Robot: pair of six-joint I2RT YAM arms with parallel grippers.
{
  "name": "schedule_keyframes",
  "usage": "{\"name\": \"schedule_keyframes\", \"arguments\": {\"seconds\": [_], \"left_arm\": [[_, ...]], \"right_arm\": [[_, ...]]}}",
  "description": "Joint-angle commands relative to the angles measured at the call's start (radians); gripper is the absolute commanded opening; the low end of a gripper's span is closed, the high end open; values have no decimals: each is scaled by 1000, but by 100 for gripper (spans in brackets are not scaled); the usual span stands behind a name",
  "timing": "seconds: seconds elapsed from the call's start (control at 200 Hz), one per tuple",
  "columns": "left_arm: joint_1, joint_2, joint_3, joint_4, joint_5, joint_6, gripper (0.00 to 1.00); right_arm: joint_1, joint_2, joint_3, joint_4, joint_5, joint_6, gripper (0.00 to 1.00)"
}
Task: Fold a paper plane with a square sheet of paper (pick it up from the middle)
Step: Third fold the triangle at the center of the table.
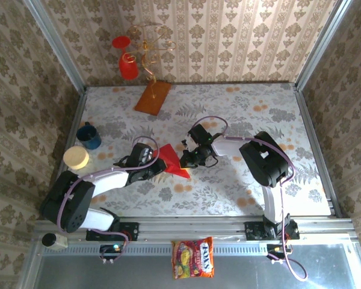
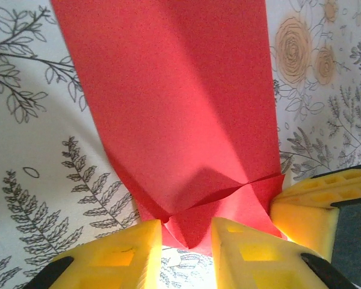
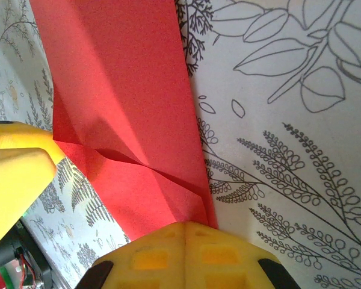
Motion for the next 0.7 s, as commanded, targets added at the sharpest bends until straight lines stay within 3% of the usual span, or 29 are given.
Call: {"name": "schedule_keyframes", "arguments": {"seconds": [0.0, 0.695], "left_arm": [[7, -26, 14, 15, 5, 24, 28], [9, -30, -77, 100, -7, 15, 25]], "right_arm": [[-7, 19, -31, -41, 35, 0, 0], [-7, 18, -25, -47, 35, -1, 0]]}}
